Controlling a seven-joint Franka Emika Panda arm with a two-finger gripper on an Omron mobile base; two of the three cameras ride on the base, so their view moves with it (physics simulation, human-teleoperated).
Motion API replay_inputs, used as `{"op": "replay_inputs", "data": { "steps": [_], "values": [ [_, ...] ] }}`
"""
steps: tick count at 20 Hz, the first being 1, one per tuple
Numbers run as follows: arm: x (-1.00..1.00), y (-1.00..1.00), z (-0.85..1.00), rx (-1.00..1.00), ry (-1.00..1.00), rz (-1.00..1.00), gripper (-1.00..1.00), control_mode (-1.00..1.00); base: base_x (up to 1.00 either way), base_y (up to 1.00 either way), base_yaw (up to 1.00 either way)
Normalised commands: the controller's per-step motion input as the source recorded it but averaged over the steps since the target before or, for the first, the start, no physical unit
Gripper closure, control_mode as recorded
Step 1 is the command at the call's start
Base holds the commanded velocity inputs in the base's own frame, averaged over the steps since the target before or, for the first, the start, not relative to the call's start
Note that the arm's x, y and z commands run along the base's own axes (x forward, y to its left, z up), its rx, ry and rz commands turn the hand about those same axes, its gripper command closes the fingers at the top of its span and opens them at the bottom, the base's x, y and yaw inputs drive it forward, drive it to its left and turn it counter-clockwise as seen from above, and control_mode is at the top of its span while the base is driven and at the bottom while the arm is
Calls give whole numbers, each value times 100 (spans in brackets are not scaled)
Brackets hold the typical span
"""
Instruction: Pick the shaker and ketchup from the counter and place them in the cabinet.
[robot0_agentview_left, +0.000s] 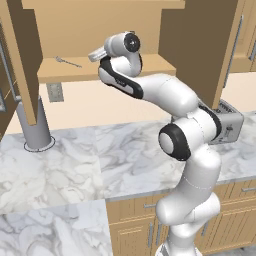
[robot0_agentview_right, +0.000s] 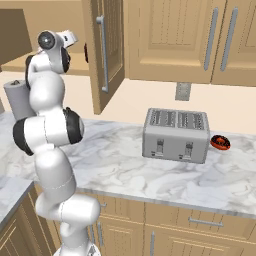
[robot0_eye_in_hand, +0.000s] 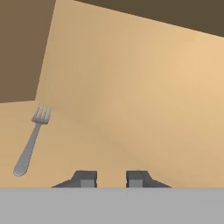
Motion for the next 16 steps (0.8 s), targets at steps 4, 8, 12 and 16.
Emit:
{"op": "replay_inputs", "data": {
  "steps": [4, 8, 12, 16],
  "values": [
    [40, 2, -27, 0, 0, 0, 100, -100, 0, 0, 0],
    [42, 1, -26, 0, 0, 0, -100, -100, 0, 0, 0],
    [34, 2, -28, 0, 0, 0, -100, -100, 0, 0, 0],
    [21, 0, -26, 0, 0, 0, -100, -100, 0, 0, 0]
  ]
}}
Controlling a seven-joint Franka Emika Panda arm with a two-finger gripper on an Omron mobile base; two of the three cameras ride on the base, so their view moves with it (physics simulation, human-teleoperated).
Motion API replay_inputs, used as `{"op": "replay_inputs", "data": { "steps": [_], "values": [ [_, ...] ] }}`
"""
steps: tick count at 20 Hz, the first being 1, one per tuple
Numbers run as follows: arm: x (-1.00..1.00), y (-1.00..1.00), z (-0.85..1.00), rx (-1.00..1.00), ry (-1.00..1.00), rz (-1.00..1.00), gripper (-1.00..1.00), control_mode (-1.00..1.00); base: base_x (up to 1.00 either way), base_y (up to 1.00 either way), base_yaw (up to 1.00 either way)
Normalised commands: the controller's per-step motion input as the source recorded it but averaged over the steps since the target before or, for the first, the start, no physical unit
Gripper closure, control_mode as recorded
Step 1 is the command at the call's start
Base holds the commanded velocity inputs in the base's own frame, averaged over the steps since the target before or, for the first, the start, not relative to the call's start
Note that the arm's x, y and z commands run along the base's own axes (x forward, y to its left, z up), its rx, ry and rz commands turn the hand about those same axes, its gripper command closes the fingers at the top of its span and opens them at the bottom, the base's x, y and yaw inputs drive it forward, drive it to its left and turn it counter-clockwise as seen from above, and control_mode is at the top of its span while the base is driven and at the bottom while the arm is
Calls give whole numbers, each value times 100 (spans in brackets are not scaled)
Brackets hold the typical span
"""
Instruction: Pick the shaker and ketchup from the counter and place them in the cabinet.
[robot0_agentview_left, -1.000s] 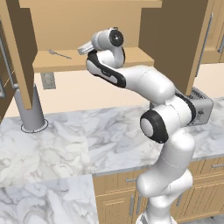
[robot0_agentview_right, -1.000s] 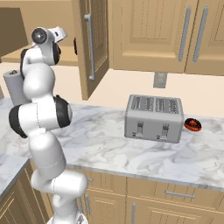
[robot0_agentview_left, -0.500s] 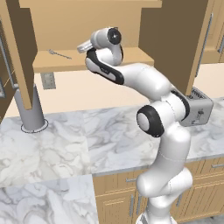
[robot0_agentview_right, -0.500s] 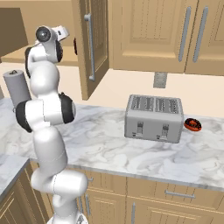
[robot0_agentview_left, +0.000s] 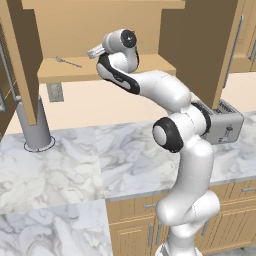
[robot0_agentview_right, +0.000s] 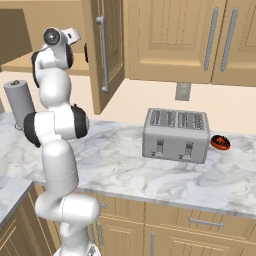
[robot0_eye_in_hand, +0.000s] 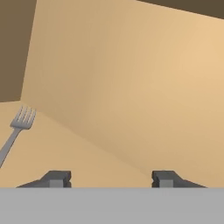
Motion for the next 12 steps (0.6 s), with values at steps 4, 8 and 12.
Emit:
{"op": "replay_inputs", "data": {
  "steps": [4, 8, 12],
  "values": [
    [19, 0, -25, 0, 0, 0, -100, -100, 0, 0, 0],
    [17, 0, -24, 0, 0, 1, -100, -100, 0, 0, 0],
    [12, 0, -20, 0, 0, 1, -100, -100, 0, 0, 0]
  ]
}}
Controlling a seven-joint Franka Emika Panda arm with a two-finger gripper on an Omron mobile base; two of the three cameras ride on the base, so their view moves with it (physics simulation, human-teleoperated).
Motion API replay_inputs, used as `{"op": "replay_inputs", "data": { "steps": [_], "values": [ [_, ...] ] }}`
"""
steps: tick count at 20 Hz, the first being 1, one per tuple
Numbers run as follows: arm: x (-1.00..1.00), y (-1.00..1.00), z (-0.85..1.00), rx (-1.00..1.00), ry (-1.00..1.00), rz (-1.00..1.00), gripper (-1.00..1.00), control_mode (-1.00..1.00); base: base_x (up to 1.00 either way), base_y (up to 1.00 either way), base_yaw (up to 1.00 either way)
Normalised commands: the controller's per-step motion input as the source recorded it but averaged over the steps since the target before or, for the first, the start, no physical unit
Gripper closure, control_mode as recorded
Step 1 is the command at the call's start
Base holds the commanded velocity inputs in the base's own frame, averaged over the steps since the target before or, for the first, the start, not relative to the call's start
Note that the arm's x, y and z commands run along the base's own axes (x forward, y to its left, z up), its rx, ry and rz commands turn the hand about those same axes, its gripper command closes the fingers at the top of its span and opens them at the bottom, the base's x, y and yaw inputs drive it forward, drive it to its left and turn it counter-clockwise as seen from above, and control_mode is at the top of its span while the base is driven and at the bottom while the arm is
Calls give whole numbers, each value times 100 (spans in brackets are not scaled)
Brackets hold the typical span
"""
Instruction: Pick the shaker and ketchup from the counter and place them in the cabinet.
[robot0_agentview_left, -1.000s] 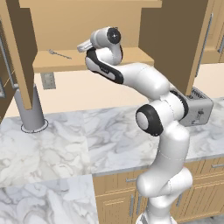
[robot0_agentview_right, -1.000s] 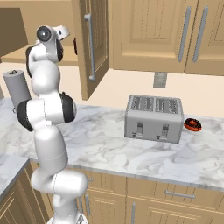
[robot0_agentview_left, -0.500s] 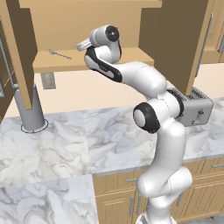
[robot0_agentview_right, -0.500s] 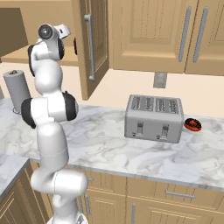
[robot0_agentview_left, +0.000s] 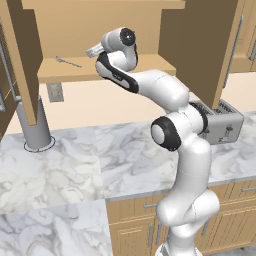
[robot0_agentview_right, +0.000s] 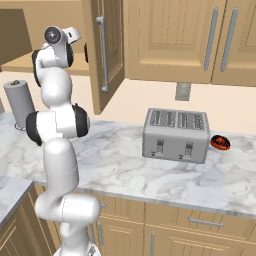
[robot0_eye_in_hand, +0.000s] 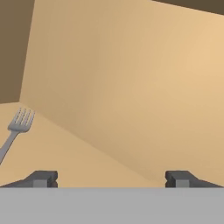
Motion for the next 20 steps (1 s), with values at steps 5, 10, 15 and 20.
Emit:
{"op": "replay_inputs", "data": {
  "steps": [5, 10, 15, 20],
  "values": [
    [15, 0, -21, 0, 0, 1, -100, -100, 0, 0, 0],
    [11, 0, -19, 0, 0, 0, -100, -100, 0, 0, 0],
    [22, 0, -26, -2, -1, 0, -100, -100, 0, 0, 0],
    [12, 0, -23, -3, -3, 0, -100, -100, 0, 0, 0]
  ]
}}
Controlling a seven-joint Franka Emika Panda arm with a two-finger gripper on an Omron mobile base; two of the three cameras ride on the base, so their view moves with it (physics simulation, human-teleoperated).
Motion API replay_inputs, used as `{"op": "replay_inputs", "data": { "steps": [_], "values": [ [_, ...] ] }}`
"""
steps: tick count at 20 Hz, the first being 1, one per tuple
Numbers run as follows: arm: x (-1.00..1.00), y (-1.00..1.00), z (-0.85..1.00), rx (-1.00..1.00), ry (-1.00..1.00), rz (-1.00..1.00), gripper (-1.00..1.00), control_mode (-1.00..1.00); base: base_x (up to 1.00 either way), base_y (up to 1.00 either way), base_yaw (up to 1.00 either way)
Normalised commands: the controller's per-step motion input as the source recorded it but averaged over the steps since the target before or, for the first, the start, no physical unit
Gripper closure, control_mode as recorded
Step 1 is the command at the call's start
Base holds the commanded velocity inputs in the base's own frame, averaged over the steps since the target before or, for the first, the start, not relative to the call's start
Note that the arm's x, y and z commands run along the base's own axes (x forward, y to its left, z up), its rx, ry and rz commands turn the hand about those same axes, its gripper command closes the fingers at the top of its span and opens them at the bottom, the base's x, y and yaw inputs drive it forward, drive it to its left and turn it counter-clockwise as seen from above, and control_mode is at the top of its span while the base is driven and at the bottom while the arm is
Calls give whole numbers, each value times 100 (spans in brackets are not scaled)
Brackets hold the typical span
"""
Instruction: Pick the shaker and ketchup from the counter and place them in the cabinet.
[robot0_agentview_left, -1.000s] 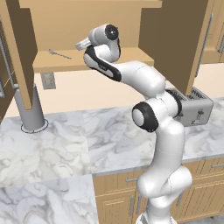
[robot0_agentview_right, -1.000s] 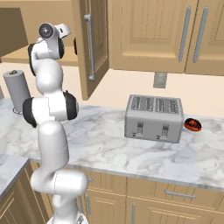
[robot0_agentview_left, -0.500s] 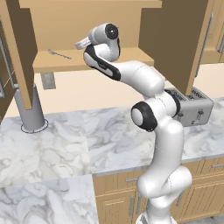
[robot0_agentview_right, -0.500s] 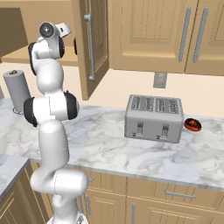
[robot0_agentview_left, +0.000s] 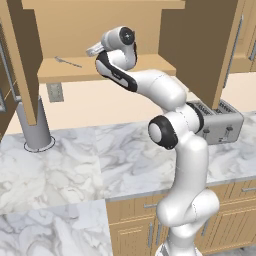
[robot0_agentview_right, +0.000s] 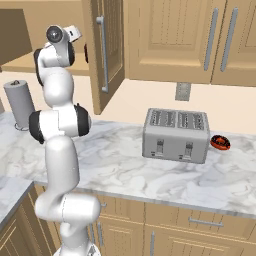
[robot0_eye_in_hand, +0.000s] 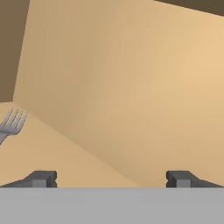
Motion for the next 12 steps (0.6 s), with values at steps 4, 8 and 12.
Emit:
{"op": "replay_inputs", "data": {
  "steps": [4, 8, 12],
  "values": [
    [14, 0, -28, -4, -4, 0, -100, -100, 0, 0, 0],
    [14, 0, -36, -6, -7, 0, -100, -100, 0, 0, 0],
    [11, 1, -32, -4, -10, 0, -100, -100, 0, 0, 0]
  ]
}}
